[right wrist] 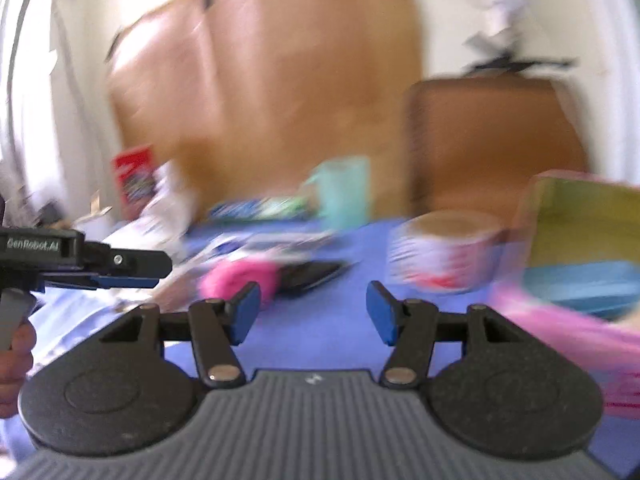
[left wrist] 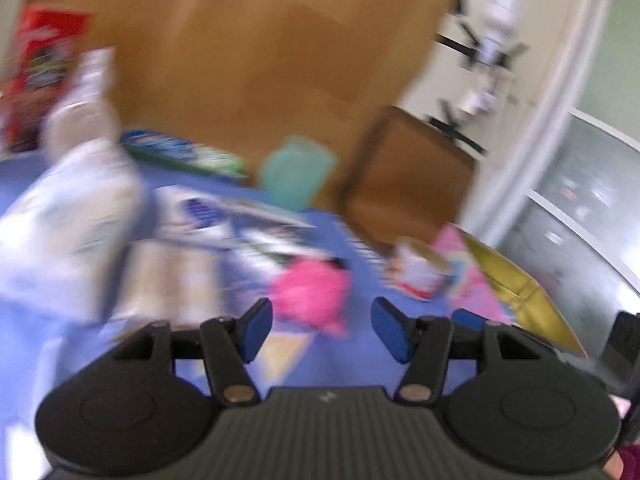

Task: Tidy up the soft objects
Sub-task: 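Grasp the pink fluffy towel with the right tool, then drop the pink towel into the pink tin with the right tool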

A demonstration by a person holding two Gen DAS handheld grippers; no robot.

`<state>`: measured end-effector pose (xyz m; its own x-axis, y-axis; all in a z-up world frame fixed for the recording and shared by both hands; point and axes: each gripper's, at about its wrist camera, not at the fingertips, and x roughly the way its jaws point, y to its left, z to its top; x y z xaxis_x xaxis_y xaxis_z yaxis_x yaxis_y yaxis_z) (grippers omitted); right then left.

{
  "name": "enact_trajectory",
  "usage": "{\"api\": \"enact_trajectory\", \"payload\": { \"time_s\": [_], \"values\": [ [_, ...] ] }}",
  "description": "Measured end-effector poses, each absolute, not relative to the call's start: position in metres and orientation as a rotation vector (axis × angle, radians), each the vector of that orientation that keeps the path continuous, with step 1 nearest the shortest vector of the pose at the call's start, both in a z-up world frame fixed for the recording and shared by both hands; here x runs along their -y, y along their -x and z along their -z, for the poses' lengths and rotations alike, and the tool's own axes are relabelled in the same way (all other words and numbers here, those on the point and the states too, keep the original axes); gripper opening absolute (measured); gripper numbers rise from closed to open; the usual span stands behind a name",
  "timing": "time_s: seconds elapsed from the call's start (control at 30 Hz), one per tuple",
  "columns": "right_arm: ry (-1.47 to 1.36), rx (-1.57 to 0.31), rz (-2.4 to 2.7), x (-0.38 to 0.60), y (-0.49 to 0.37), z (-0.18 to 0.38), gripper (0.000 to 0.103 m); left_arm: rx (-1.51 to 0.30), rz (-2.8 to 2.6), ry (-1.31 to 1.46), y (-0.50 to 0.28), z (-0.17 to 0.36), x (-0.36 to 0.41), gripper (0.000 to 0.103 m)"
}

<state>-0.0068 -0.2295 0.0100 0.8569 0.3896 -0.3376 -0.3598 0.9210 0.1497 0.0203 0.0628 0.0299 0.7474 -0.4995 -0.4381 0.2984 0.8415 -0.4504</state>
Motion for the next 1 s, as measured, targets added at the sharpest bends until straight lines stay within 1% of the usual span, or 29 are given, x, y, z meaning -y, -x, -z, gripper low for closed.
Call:
{"api": "enact_trajectory", "payload": {
  "time_s": [0.1, 0.13, 0.17, 0.2, 0.23, 0.27, 0.3, 0.43, 0.47, 0.5, 0.53, 0.6, 0.67, 0.7, 0.73, 0.77, 0.8, 0.9, 1.0],
  "values": [
    [-0.091, -0.451, -0.45, 0.19, -0.027, -0.009, 0.063, -0.575, 0.415, 0.428, -0.012, -0.024, -0.096, 0.055],
    [-0.085, -0.468, -0.461, 0.178, -0.036, -0.008, 0.065, -0.575, 0.41, 0.443, -0.011, -0.024, -0.102, 0.057],
    [-0.066, -0.49, -0.475, 0.163, -0.046, -0.006, 0.07, -0.576, 0.409, 0.455, -0.01, -0.023, -0.107, 0.058],
    [-0.041, -0.512, -0.485, 0.152, -0.057, -0.004, 0.066, -0.578, 0.408, 0.462, -0.01, -0.023, -0.109, 0.059],
    [-0.012, -0.535, -0.487, 0.141, -0.062, 0.002, 0.049, -0.582, 0.41, 0.464, -0.009, -0.022, -0.11, 0.059],
    [0.009, -0.548, -0.473, 0.135, -0.066, 0.007, 0.049, -0.582, 0.416, 0.463, -0.008, -0.022, -0.111, 0.059],
    [0.012, -0.534, -0.469, 0.135, -0.061, 0.008, 0.046, -0.58, 0.426, 0.461, -0.006, -0.023, -0.11, 0.059],
    [-0.013, -0.523, -0.518, 0.154, -0.012, 0.004, 0.046, -0.603, 0.523, 0.444, -0.009, -0.024, -0.09, 0.059],
    [0.018, -0.512, -0.511, 0.16, 0.006, 0.005, 0.046, -0.623, 0.563, 0.436, -0.011, -0.024, -0.079, 0.06],
    [0.04, -0.5, -0.504, 0.165, 0.022, 0.006, 0.047, -0.642, 0.598, 0.427, -0.013, -0.023, -0.068, 0.064],
    [0.056, -0.493, -0.507, 0.168, 0.033, 0.008, 0.048, -0.664, 0.631, 0.417, -0.014, -0.022, -0.055, 0.066],
    [0.079, -0.48, -0.498, 0.173, 0.057, 0.01, 0.05, -0.715, 0.678, 0.371, -0.016, -0.019, -0.025, 0.066],
    [0.091, -0.46, -0.47, 0.178, 0.073, 0.014, 0.054, -0.753, 0.687, 0.306, -0.013, -0.016, 0.001, 0.055],
    [0.088, -0.461, -0.463, 0.18, 0.073, 0.017, 0.063, -0.761, 0.67, 0.271, -0.011, -0.014, 0.01, 0.052],
    [0.086, -0.478, -0.466, 0.181, 0.071, 0.021, 0.061, -0.749, 0.653, 0.253, -0.007, -0.014, 0.015, 0.051],
    [0.083, -0.496, -0.468, 0.182, 0.067, 0.026, 0.056, -0.747, 0.64, 0.25, -0.005, -0.016, 0.017, 0.049],
    [0.077, -0.506, -0.467, 0.183, 0.065, 0.031, 0.044, -0.752, 0.629, 0.249, -0.003, -0.018, 0.02, 0.041],
    [-0.002, -0.455, -0.441, 0.198, 0.072, 0.028, 0.043, -0.742, 0.66, 0.282, -0.001, -0.032, 0.027, 0.04],
    [-0.046, -0.35, -0.368, 0.219, 0.082, 0.016, 0.043, -0.693, 0.728, 0.257, -0.003, -0.056, 0.055, 0.04]
  ]
}}
